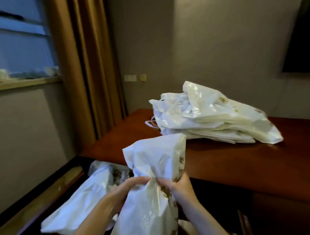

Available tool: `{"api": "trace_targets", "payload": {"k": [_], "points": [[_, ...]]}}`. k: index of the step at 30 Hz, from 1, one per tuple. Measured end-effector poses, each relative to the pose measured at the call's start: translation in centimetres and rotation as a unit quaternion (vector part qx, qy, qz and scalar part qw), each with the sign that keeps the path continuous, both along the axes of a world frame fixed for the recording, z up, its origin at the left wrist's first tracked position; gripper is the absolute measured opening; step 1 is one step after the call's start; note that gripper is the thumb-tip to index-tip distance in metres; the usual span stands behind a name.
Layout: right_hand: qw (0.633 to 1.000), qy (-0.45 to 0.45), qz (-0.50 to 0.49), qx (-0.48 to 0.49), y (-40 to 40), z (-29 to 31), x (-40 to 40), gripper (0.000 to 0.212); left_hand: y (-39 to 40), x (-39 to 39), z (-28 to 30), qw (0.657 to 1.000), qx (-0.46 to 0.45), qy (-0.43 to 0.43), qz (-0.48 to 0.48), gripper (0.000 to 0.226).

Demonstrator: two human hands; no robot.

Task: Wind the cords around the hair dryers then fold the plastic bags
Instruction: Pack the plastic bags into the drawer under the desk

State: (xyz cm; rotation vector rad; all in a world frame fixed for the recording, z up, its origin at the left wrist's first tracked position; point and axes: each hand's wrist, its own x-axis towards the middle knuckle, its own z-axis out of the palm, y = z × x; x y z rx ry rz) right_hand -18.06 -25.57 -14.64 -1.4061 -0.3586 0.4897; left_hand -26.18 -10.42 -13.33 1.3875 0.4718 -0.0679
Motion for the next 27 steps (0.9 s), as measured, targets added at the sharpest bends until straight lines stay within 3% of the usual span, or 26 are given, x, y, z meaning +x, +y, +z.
{"api": "trace_targets", "payload": {"k": [2,4,7,10,14,16,20,22,24,27], "points": [[0.994,-0.058,0.034,-0.082,0.6,-0.9,-0.7,0.076,1.3,-1.8,-1.8,0.999,0.044,-0.008,0.003,0.021],[0.973,-0.171,0.009,-0.153,0.3,-1.0,-0.5,0.091,1.7,-2.4,-2.7,0.999,0.039,0.010,0.035,0.030],[0.884,-0.448,-0.043,-0.125,0.0,1.3,0.1,0.087,1.1,-3.1,-2.7,0.999,-0.016,0.027,0.039,0.010],[0.851,-0.495,0.024,-0.175,2.0,4.1,0.8,0.077,0.7,-3.5,-3.2,0.999,0.001,0.049,0.009,0.010],[0.700,-0.534,0.128,-0.457,4.2,3.2,0.9,0.069,0.4,-3.9,-3.4,0.997,0.036,0.055,-0.035,0.015],[0.670,-0.537,0.136,-0.494,4.3,2.0,0.2,0.062,0.4,-4.3,-3.7,0.994,0.059,0.069,-0.068,0.009],[0.647,-0.559,0.101,-0.510,4.5,0.8,-1.3,0.070,0.0,-4.3,-5.1,0.993,0.077,0.086,-0.028,0.015],[0.658,-0.565,0.067,-0.494,4.1,-0.9,-2.1,0.070,-0.1,-4.1,-5.6,0.992,0.076,0.096,-0.034,0.018],[0.696,-0.548,0.037,-0.461,3.2,-3.2,-2.3,0.060,-0.2,-3.8,-5.6,0.992,0.077,0.075,-0.061,0.023],[0.778,-0.411,0.057,-0.471,1.2,-5.3,-1.3,0.067,-0.2,-2.8,-5.2,0.989,0.067,0.072,-0.110,0.038]]}}
